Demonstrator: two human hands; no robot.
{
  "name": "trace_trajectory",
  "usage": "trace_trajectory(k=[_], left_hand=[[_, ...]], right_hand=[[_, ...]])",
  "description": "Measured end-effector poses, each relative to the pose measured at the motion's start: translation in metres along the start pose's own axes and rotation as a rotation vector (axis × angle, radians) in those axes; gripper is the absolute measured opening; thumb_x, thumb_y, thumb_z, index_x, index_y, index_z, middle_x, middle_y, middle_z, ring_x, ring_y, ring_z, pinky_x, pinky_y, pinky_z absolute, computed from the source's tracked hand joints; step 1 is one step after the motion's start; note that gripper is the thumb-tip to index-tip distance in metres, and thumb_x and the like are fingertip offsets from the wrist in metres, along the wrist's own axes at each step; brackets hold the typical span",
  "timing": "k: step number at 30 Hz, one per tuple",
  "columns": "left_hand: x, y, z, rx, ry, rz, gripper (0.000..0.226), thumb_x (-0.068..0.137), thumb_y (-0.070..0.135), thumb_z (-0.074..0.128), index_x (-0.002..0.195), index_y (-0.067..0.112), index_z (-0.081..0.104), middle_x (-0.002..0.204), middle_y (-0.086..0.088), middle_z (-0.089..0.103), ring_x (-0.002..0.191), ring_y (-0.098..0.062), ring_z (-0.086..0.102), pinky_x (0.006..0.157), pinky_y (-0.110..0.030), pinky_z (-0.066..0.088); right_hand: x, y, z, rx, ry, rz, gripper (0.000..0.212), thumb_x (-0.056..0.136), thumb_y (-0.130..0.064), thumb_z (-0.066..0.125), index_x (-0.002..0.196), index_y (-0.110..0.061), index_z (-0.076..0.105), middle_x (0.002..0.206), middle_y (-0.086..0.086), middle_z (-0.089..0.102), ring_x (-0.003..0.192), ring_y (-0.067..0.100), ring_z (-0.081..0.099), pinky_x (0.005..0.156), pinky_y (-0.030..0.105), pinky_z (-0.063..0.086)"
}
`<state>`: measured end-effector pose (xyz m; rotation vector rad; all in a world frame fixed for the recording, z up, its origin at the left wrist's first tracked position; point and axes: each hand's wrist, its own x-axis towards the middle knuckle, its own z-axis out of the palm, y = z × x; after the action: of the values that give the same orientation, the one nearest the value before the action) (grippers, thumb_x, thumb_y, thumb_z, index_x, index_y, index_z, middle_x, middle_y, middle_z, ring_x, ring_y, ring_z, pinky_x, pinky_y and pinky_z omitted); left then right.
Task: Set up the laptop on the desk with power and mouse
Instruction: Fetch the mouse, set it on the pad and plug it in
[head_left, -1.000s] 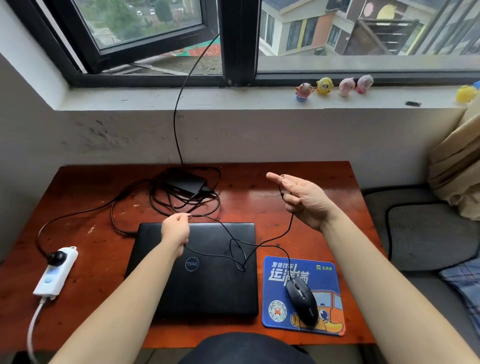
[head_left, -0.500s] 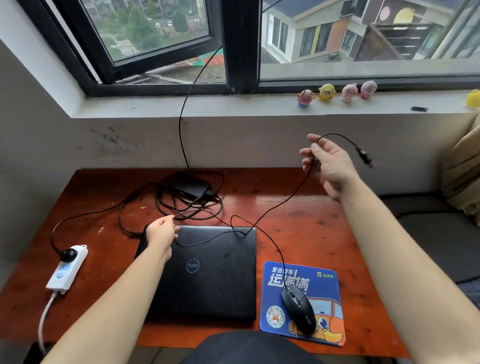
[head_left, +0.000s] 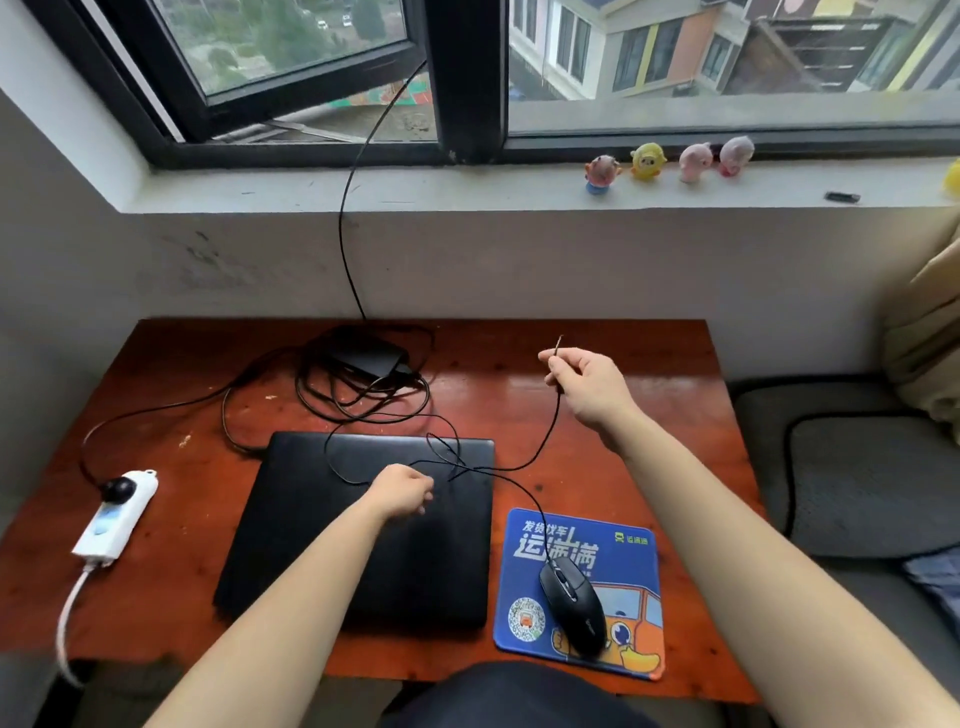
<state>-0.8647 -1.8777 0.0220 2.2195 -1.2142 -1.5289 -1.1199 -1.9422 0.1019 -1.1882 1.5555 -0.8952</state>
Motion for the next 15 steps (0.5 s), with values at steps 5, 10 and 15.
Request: trace_trajectory(k=[5,10,15], left_hand=[[0.022,0.005,0.042,-0.731,-0.053,-0.266,0.035,0.102,0.026,0.044,0.133,0.009,0.051,0.128,-0.015,0.06,0.114,-0.026,0.058,0.081,-0.038,0.047],[0.036,0.015,0.047,-0.897,-0.043,-0.271,0.011,0.096,0.023,0.057,0.104,0.017,0.059,0.09,-0.002,0.068,0.085,-0.017,0.065,0.07,-0.035,0.049],[0.038,0.029,0.032,-0.483,0.291,0.076,0.024,0.09,0.012,0.062,0.113,0.018,0.063,0.086,0.0,0.064,0.072,-0.014,0.058,0.062,-0.028,0.049]], right_hand=[[-0.015,0.047,-0.01,0.025,-0.031,0.126,0.026,0.103,-0.009,0.045,0.122,-0.015,0.062,0.081,0.004,0.063,0.073,0.015,0.064,0.06,0.02,0.051],[-0.02,0.089,-0.015,-0.052,-0.03,0.241,0.027,0.101,-0.007,0.048,0.122,-0.012,0.064,0.081,0.006,0.064,0.071,0.017,0.064,0.065,0.028,0.058],[-0.021,0.115,-0.01,-0.319,-0.11,0.204,0.024,0.099,-0.016,0.055,0.115,-0.024,0.072,0.081,0.002,0.068,0.073,0.016,0.061,0.08,0.039,0.058]])
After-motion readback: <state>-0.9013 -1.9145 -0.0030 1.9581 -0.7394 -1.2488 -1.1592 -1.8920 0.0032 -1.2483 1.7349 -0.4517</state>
